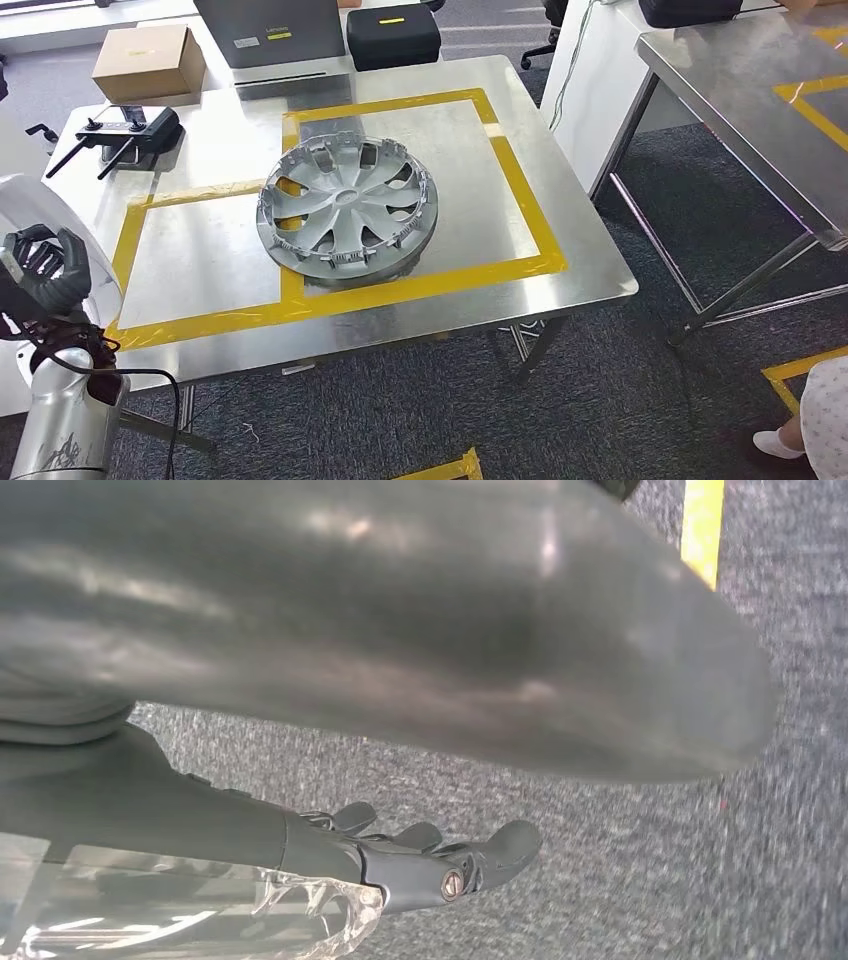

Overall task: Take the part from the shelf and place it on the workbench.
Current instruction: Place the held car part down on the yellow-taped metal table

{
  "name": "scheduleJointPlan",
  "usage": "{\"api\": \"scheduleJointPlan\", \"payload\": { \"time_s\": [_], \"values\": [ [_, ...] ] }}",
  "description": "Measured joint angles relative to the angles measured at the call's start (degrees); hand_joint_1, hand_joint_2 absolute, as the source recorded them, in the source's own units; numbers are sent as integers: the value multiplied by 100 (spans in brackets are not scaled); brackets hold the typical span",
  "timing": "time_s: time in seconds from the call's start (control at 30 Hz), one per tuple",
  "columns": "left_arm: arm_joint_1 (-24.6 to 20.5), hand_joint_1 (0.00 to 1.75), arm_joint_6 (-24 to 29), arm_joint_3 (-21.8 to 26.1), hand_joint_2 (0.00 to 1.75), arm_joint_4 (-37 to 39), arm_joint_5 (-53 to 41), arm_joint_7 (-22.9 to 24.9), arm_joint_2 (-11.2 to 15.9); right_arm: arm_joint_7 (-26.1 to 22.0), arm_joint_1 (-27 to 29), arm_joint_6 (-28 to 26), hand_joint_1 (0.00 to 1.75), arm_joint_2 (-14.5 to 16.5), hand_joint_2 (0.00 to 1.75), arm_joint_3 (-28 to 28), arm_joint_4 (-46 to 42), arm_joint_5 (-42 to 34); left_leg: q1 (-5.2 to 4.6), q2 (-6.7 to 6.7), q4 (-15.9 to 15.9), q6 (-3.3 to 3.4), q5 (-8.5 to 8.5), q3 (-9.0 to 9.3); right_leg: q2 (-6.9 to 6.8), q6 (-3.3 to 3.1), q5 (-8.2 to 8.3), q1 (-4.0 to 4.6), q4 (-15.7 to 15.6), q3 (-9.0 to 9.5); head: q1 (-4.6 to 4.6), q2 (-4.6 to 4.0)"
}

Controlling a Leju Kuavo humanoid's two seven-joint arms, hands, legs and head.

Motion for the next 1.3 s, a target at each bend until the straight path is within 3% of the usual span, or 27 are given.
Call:
{"api": "scheduleJointPlan", "payload": {
  "time_s": [0.17, 0.3, 0.43, 0.7, 1.17, 1.3],
  "values": [
    [-83, 175, 77, -101, 175, 441, -184, -24, 51, 5, -1, -8, 0, 4, 0, 62, -19, -8, 13, 20, -39, -6, -4, 20, 21, -30, -19, 25, 1, -1, 0, 0],
    [-158, 175, 191, -178, 175, 740, -436, -138, 70, 5, -2, -11, 0, 1, 0, 90, -32, -47, 21, 21, -53, -55, -2, 24, 20, -52, -21, 37, 2, -1, 0, 0],
    [-384, 0, 435, -320, 175, 1334, -705, -234, 92, 5, -1, -22, 0, 1, 0, 106, -47, -136, 20, 20, -56, -87, 6, 23, 19, -68, -19, 37, 4, 1, 2, 0],
    [-764, 0, 679, -405, 175, 2355, -674, -434, 81, -4, 33, -60, 0, -1, 0, 190, -57, -219, -2, 21, -54, -96, 9, 26, 18, -67, -16, 18, 4, 5, 3, 0],
    [-851, 0, 692, -434, 175, 2677, -670, -446, 81, -7, 38, -61, 0, -1, 0, 198, -58, -233, -10, 21, -53, -94, 6, 26, 18, -65, -16, 7, 2, 4, 3, 0],
    [-856, 0, 728, -440, 0, 2704, -620, -494, 81, -35, 48, -62, 0, -3, 0, 198, -61, -279, -9, 21, -53, -94, 7, 27, 18, -65, -16, 7, 2, 4, 3, 0]
  ]
}}
